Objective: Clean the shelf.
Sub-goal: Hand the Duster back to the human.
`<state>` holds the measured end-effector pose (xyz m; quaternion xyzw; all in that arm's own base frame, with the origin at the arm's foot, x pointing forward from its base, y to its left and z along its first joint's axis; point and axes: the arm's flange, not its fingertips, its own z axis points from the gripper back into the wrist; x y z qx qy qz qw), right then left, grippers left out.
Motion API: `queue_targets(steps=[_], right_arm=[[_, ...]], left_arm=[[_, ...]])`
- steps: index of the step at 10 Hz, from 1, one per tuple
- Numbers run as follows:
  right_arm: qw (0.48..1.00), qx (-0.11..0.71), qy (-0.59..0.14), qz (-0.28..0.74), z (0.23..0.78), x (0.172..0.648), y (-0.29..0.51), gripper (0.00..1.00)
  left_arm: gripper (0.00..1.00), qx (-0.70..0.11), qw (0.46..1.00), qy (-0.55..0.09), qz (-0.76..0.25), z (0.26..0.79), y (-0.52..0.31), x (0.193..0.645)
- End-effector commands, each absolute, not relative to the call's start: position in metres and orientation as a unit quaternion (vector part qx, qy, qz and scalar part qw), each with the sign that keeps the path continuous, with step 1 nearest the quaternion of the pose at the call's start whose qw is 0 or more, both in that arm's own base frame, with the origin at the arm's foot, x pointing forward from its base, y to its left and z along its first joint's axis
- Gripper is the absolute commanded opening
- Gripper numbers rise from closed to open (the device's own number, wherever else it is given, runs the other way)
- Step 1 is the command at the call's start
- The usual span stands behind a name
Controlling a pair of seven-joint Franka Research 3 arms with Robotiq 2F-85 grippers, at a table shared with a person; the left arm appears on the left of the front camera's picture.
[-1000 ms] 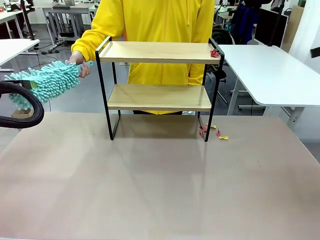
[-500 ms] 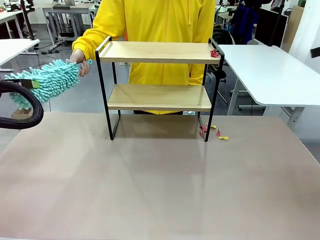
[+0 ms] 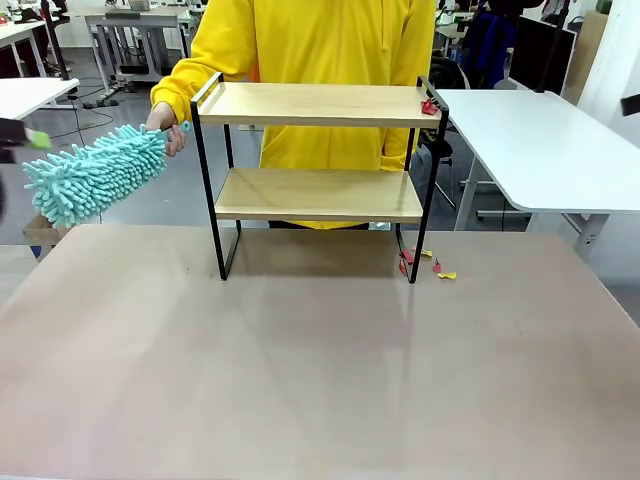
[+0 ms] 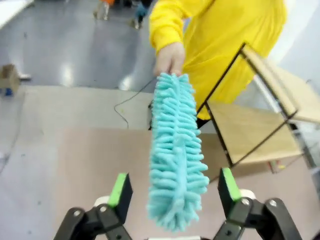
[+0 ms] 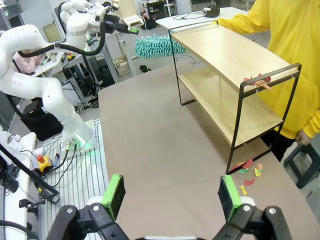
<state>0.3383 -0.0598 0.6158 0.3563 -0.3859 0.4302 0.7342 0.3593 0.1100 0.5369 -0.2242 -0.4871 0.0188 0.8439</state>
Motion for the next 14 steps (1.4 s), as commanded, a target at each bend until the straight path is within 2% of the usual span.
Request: queue_targets(steps=[1,5,6,14], right_arm=[[0.725,0.357,-0.394,0.438,0.617,0.339,-0.06,1.0],[0.725,0.357,-0.394,0.438,0.617,0.339,-0.06,1.0],[0.725,0.357,-0.394,0.438,0.617,0.339,-0.06,1.0],[0.725,0.357,-0.394,0.438,0.617,0.339,-0.06,1.0]], left_arm=[[1.0,-0.251,0.83,-0.496,0.057,0.589,0.153,0.356],[1.0,-0.249,0.841,-0.477,0.059,0.597,0.177,0.374],[1.0,-0.253,0.828,-0.495,0.078,0.601,0.183,0.359],[1.0,-0.253,0.828,-0.495,0.078,0.601,0.183,0.359]])
